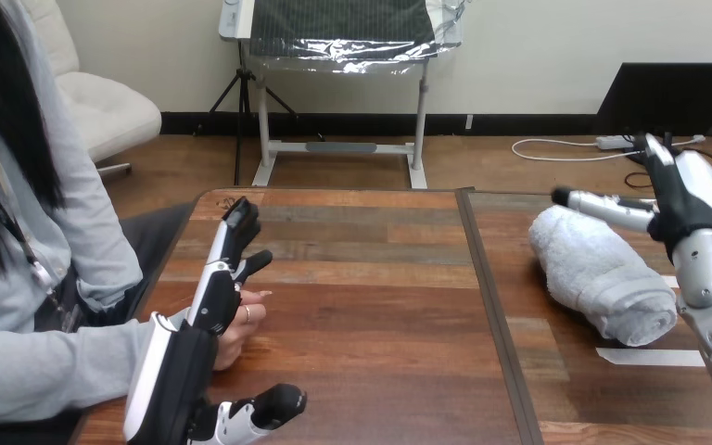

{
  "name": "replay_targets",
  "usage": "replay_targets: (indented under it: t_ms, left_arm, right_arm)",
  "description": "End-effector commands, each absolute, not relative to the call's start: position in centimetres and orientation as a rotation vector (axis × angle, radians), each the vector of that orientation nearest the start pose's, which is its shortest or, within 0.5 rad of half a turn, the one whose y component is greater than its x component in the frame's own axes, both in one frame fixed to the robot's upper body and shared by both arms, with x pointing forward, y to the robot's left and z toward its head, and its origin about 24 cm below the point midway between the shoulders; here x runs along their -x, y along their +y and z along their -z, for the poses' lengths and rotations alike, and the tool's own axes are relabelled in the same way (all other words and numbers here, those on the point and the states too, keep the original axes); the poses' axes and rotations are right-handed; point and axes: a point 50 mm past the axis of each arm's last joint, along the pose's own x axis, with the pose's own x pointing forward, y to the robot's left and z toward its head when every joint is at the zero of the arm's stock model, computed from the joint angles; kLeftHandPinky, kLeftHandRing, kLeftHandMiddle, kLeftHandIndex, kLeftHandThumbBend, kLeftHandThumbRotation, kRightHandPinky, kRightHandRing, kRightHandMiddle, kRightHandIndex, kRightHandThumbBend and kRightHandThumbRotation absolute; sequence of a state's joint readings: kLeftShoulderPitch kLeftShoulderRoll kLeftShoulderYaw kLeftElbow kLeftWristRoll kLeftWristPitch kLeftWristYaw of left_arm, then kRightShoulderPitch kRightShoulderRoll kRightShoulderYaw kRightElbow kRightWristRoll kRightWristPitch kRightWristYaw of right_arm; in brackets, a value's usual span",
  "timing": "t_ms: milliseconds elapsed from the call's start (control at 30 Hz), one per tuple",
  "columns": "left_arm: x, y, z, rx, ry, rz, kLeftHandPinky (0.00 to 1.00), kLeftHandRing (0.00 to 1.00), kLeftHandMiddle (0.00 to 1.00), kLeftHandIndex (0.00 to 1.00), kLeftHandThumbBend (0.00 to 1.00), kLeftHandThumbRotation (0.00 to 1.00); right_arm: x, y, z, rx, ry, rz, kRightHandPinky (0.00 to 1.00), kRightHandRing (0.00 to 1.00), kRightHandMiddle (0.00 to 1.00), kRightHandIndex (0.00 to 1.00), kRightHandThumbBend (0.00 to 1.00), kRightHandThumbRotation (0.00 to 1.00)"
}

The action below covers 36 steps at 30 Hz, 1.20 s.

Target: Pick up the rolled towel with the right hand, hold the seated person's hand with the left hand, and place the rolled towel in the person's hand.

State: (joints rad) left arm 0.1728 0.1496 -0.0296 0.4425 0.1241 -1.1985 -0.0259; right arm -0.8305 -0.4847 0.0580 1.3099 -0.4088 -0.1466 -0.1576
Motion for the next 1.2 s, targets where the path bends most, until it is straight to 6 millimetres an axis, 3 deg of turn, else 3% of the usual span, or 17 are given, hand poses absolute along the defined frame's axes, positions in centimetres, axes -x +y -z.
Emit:
replay_targets:
  t_ms: [0, 833, 1167]
  left_arm:
    - [-18.1, 16.2, -3.0, -0.199, -0.655, 0.176, 0.89, 0.97, 0.99, 1.0, 1.0, 0.83]
    - [-17.2, 16.6, -3.0, -0.211, -0.672, 0.173, 0.85, 0.96, 0.98, 1.0, 1.0, 0.81]
    - [-16.7, 16.6, -3.1, -0.199, -0.687, 0.178, 0.85, 0.97, 0.99, 1.0, 1.0, 0.77]
  right_arm:
    - [-38.4, -27.7, -10.4, 0.878, 0.254, 0.237, 0.88, 1.0, 1.0, 0.99, 1.0, 0.6]
    - [-36.5, -28.4, -6.3, 0.967, 0.538, 0.166, 0.92, 1.0, 1.0, 1.0, 1.0, 0.61]
    - [-35.6, -28.4, -4.6, 0.98, 0.594, 0.144, 0.88, 0.99, 1.0, 1.0, 1.0, 0.61]
